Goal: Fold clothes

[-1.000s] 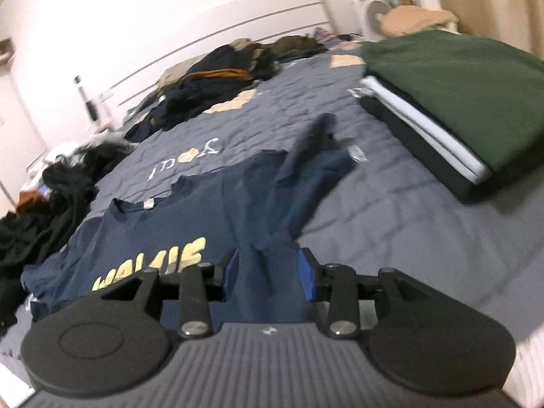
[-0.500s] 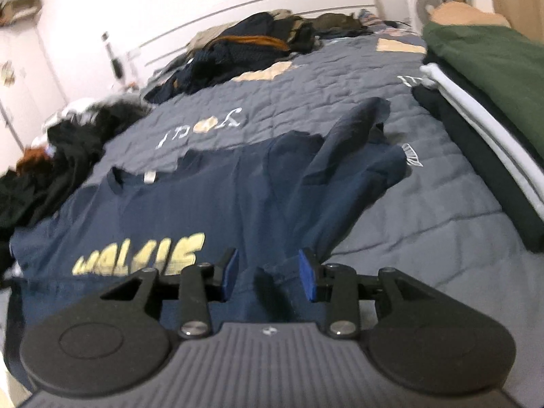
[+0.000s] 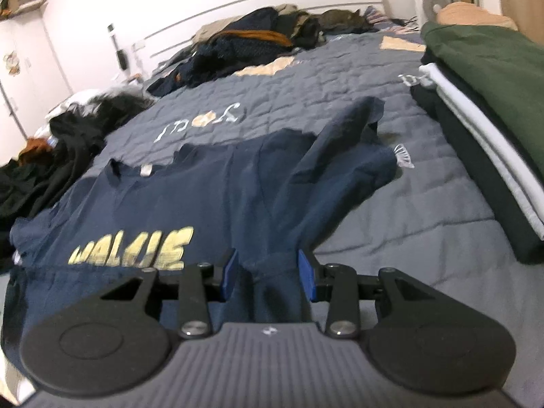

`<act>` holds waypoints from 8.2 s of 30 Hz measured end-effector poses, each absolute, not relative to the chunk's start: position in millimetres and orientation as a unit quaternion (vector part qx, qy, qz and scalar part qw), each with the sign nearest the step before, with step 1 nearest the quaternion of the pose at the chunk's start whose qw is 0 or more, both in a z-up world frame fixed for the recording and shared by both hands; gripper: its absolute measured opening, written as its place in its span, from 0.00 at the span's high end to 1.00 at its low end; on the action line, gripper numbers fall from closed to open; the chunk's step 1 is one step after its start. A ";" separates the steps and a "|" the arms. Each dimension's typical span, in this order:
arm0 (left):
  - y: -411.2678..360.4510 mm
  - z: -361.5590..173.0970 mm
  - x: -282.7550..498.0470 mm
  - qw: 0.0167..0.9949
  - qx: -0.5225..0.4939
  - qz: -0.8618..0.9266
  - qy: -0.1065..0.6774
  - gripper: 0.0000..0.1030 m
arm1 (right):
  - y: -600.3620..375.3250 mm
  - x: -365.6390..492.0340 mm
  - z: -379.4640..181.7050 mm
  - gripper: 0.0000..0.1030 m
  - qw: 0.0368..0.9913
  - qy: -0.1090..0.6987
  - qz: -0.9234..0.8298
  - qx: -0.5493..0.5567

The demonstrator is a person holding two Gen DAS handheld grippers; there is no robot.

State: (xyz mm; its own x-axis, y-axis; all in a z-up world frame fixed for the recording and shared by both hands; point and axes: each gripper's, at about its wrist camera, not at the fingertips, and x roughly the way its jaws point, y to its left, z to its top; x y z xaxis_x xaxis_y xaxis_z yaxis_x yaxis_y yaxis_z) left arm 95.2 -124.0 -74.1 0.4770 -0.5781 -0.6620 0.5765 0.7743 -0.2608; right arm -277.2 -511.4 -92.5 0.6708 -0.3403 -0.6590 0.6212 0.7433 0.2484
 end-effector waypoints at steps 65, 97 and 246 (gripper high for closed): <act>-141.5 -81.7 97.1 0.853 0.018 -0.328 0.406 0.48 | -538.1 -286.7 -105.0 0.97 0.879 0.247 -0.276 0.301; -141.3 -80.8 109.5 0.873 0.054 -0.316 0.367 0.61 | -549.3 -265.1 -125.5 0.93 0.860 0.263 -0.320 0.299; -33.5 -135.2 79.5 0.781 -0.090 -0.417 0.456 0.54 | -467.8 -340.0 -113.6 0.63 0.862 0.327 -0.252 0.296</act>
State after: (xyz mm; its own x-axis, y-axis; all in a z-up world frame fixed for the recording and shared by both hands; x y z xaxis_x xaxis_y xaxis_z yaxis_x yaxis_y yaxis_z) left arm 79.5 -33.5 -135.2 0.2375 -0.7339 -0.6364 0.5690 0.6361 -0.5212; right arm -340.0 -467.8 -113.6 0.6597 -0.2400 -0.7122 0.6270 0.6982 0.3455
